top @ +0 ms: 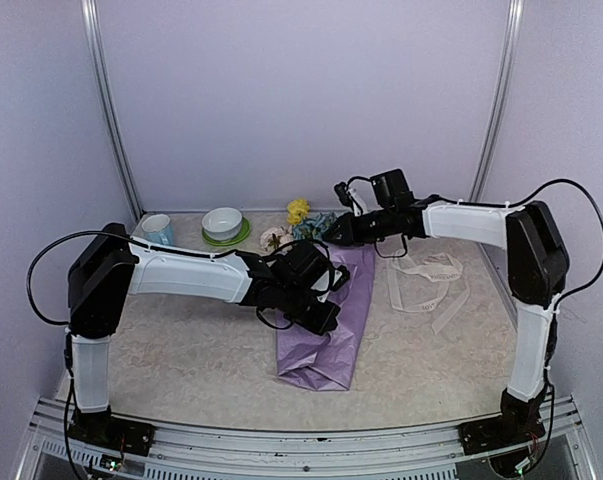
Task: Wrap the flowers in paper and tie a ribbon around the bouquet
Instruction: Fold the 2/3-folded wrapping paper at the center of the board.
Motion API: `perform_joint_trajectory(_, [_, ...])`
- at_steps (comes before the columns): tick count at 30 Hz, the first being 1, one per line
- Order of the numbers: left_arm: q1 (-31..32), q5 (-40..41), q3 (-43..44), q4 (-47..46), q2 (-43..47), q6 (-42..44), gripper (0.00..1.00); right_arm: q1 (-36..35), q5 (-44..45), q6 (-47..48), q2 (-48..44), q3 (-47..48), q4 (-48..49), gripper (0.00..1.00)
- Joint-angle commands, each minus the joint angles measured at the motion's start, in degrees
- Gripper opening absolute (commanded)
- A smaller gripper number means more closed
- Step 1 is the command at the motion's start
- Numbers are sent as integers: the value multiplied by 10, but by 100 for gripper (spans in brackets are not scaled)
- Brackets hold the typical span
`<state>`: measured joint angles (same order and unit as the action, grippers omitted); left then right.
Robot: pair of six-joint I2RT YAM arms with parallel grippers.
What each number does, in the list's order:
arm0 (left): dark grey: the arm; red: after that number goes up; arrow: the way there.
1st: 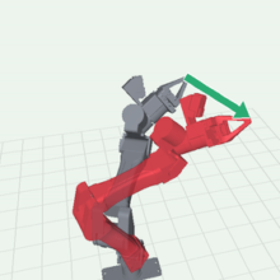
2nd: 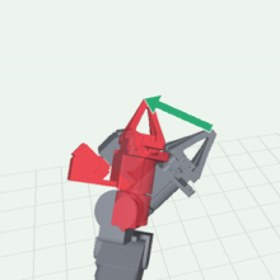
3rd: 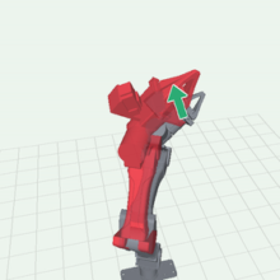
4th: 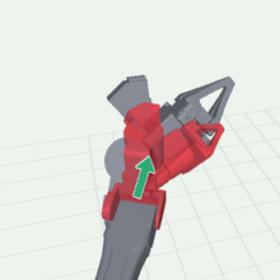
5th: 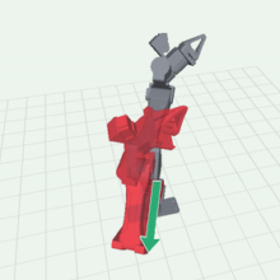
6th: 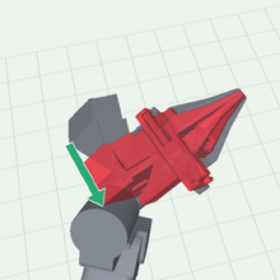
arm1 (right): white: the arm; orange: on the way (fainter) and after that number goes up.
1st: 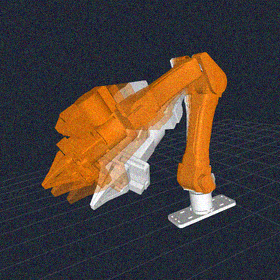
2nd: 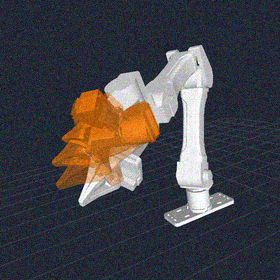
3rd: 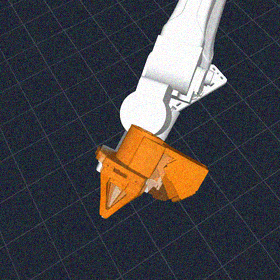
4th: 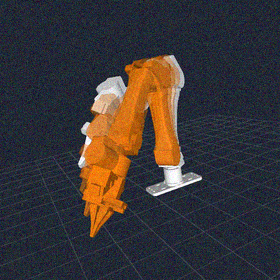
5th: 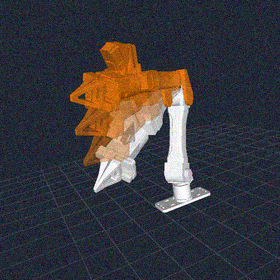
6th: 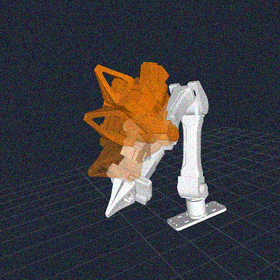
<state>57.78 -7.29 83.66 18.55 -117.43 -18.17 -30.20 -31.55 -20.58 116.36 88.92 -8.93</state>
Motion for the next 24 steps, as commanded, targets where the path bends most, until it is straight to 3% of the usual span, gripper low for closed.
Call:
perform_joint_trajectory(1, [-5, -14, 1, -5, -8, 10, 0, 34, 73, -2, -114, -62, -30, 18])
perform_joint_trajectory(5, [-9, -17, -3, -9, -7, 8, 0, 54, 126, 4, -165, -154, -70, 30])
perform_joint_trajectory(9, [-14, -24, -2, -14, -3, 5, 0, 55, 104, 4, -167, -233, -77, 47])
perform_joint_trajectory(12, [-18, -24, 0, -19, 1, 3, 0, 55, 79, -9, -144, -262, -66, 51])
perform_joint_trajectory(19, [-19, -25, 17, -16, 1, 3, 0, 28, -15, -39, -79, -282, 9, 43])
perform_joint_trajectory(24, [-17, -32, 67, 4, -18, 13, 0, -3, -26, -79, -53, -249, 34, 34])
